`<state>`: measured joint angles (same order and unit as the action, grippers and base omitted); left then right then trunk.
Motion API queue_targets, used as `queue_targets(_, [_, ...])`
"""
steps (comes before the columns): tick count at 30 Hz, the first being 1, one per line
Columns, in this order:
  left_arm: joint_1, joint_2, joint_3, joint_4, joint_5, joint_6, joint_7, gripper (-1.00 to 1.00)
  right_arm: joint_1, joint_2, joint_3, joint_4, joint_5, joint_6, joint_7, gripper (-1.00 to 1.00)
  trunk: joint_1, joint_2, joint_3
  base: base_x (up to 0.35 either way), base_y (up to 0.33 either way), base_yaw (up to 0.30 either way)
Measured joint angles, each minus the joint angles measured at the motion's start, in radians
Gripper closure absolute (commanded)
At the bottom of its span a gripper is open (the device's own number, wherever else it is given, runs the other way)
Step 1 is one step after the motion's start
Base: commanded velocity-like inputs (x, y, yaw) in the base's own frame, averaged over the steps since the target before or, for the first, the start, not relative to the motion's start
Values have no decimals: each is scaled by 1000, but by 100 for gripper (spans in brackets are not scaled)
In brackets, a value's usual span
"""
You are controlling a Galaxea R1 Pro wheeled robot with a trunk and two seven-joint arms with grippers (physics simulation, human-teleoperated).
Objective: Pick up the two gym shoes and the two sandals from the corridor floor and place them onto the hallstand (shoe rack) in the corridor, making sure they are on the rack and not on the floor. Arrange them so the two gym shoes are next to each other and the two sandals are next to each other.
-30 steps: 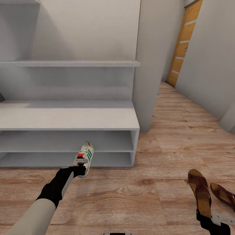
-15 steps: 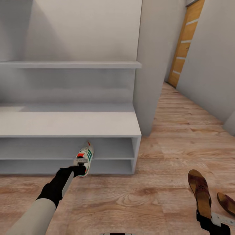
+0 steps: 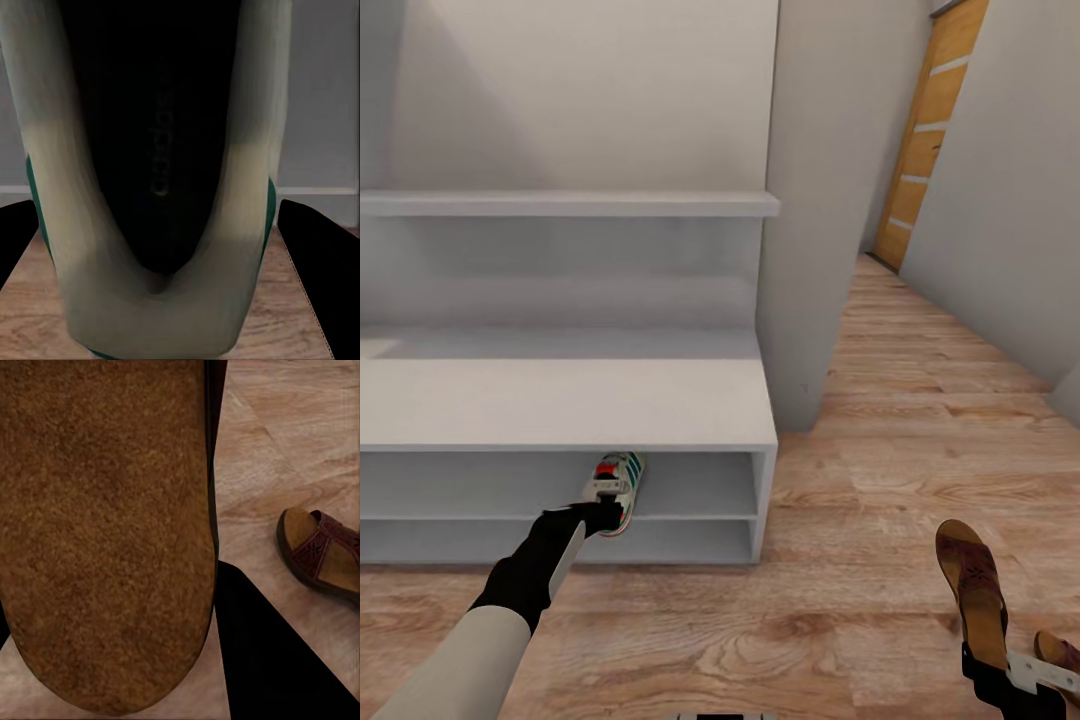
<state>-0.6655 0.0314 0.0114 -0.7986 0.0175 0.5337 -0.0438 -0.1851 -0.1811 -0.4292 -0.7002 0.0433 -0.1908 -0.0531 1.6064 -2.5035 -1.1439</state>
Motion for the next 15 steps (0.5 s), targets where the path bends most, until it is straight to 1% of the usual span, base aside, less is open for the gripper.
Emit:
queue_targets(8, [1, 1, 0, -3, 1, -1, 0, 100, 0, 0, 0, 0, 0, 0, 0, 100, 0, 0, 0, 28, -18, 0])
queue_targets(15, [1, 1, 1, -10, 2, -2, -1, 100, 0, 0, 0, 0, 0, 0, 0, 100, 0, 0, 0, 178, -145, 0])
